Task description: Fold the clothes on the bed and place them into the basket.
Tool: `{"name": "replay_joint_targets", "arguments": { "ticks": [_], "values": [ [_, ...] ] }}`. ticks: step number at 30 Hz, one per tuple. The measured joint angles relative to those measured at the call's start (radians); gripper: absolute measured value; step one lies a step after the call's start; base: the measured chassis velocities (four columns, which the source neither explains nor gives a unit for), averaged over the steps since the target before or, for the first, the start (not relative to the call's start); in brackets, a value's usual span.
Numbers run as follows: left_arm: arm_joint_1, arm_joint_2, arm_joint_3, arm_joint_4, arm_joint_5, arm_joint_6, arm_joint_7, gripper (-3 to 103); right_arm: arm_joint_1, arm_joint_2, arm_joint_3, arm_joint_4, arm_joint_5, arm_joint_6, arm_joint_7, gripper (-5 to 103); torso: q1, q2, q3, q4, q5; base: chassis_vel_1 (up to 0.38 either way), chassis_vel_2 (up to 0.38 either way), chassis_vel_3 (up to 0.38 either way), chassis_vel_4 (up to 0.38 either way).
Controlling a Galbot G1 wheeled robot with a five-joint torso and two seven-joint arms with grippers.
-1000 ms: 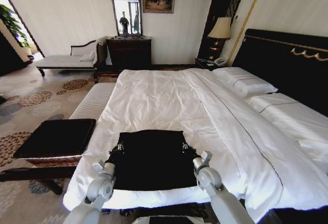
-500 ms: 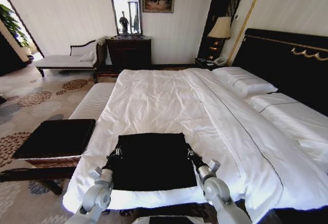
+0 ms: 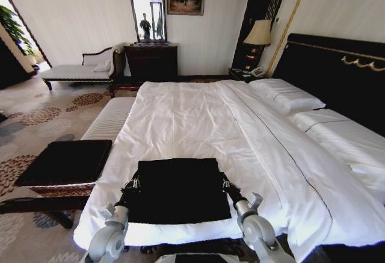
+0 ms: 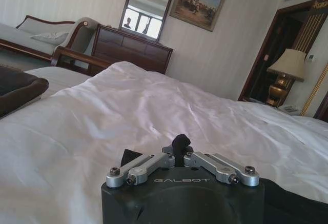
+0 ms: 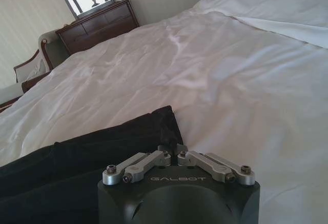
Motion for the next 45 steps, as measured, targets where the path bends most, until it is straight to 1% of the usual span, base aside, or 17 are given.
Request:
{"name": "replay_joint_targets", "arguments": {
  "ticks": [9, 17, 29, 30, 31, 32, 33, 34, 35, 36, 38, 39, 40, 41, 43, 44, 45],
  "values": [
    [0.012, -0.004, -0.003, 0.013, 0.011, -0.007, 0.003, 2, -0.036, 0.009, -0.018, 0.009, -0.038, 0.008, 0.001, 1, 0.0, 0.0, 0.0, -0.0002, -0.0001, 0.0, 0.0, 0.0, 0.0],
    [0.088, -0.005, -0.03, -0.017, 0.02, -0.011, 0.014, 2, -0.072, 0.012, -0.034, 0.027, -0.054, 0.006, 0.017, 1, 0.0, 0.0, 0.0, 0.0, 0.0, 0.0, 0.0, 0.0, 0.0],
    [0.082, -0.004, -0.01, 0.0, 0.058, -0.013, 0.01, 2, -0.094, 0.016, -0.044, 0.029, -0.08, 0.005, 0.023, 1, 0.0, 0.0, 0.0, -0.0001, -0.0001, 0.0, 0.0, 0.0, 0.0],
    [0.084, -0.006, -0.009, 0.001, 0.058, -0.011, 0.003, -1, -0.096, 0.018, -0.046, 0.024, -0.084, 0.005, 0.021, -2, 0.0, 0.0, 0.0, -0.0001, 0.0001, 0.0, 0.0, 0.0, 0.0],
    [0.089, -0.008, -0.008, 0.003, 0.06, -0.009, -0.002, 3, -0.098, 0.022, -0.049, 0.019, -0.091, 0.005, 0.018, -2, 0.0, 0.0, 0.0, -0.0002, 0.0, 0.0, 0.0, 0.0, 0.0],
    [0.1, -0.009, -0.006, 0.004, 0.067, -0.009, -0.008, 8, -0.101, 0.029, -0.05, 0.014, -0.1, 0.004, 0.016, 9, 0.0, 0.0, 0.0, -0.0002, 0.0, 0.0, 0.0, 0.0, 0.0],
    [0.1, -0.009, -0.006, 0.004, 0.067, -0.009, -0.008, 8, -0.101, 0.029, -0.05, 0.014, -0.1, 0.004, 0.016, 9, 0.0, 0.0, 0.0, -0.0002, 0.0, 0.0, 0.0, 0.0, 0.0],
    [0.109, -0.009, -0.004, 0.003, 0.069, -0.011, -0.015, 14, -0.102, 0.034, -0.05, 0.014, -0.103, 0.004, 0.016, 9, 0.0, 0.0, 0.0, -0.0002, 0.0001, 0.0, 0.0, 0.0, 0.0],
    [0.118, -0.01, -0.003, 0.0, 0.069, -0.013, -0.023, 19, -0.104, 0.038, -0.05, 0.014, -0.107, 0.004, 0.018, 14, 0.0, 0.0, 0.0, -0.0001, 0.0, 0.0, 0.0, 0.0, 0.0],
    [0.124, -0.012, -0.003, -0.004, 0.07, -0.013, -0.027, 19, -0.107, 0.039, -0.049, 0.018, -0.111, 0.004, 0.021, 19, 0.0, 0.0, 0.0, 0.0, 0.0001, 0.0, 0.0, 0.0, 0.0],
    [0.129, -0.016, -0.005, -0.01, 0.072, -0.013, -0.032, 19, -0.112, 0.04, -0.046, 0.027, -0.117, 0.003, 0.025, 19, 0.0, 0.0, 0.0, 0.0, 0.0001, 0.0, 0.0, 0.0, 0.0],
    [0.145, -0.025, -0.015, -0.03, 0.079, -0.013, -0.039, 30, -0.125, 0.041, -0.037, 0.057, -0.127, -0.001, 0.034, 30, 0.0, 0.0, 0.0, 0.0001, -0.0002, 0.0, 0.0, 0.0, 0.0],
    [0.158, -0.028, -0.025, -0.048, 0.081, -0.012, -0.04, 35, -0.137, 0.04, -0.029, 0.081, -0.129, -0.006, 0.041, 30, 0.0, 0.0, 0.0, 0.0, -0.0002, 0.0, 0.0, 0.0, 0.0],
    [0.164, -0.028, -0.031, -0.058, 0.081, -0.012, -0.041, 35, -0.144, 0.039, -0.024, 0.093, -0.131, -0.008, 0.043, 36, 0.0, 0.0, 0.0, 0.0, 0.0, 0.0, 0.0, 0.0, 0.0],
    [0.178, -0.022, -0.058, -0.092, 0.083, -0.008, -0.04, 46, -0.167, 0.034, 0.002, 0.132, -0.135, -0.009, 0.048, 47, 0.0, 0.0, 0.0, -0.0001, 0.0002, 0.0, 0.0, 0.0, 0.0],
    [0.178, -0.022, -0.058, -0.092, 0.083, -0.008, -0.04, 46, -0.167, 0.034, 0.002, 0.132, -0.135, -0.009, 0.048, 47, 0.0, 0.0, 0.0, -0.0001, 0.0002, 0.0, 0.0, 0.0, 0.0],
    [0.173, -0.019, -0.074, -0.102, 0.082, -0.002, -0.035, 52, -0.172, 0.029, 0.02, 0.146, -0.134, -0.01, 0.05, 52, 0.0, 0.0, 0.0, -0.0001, 0.0001, 0.0, 0.0, 0.0, 0.0]
  ]
}}
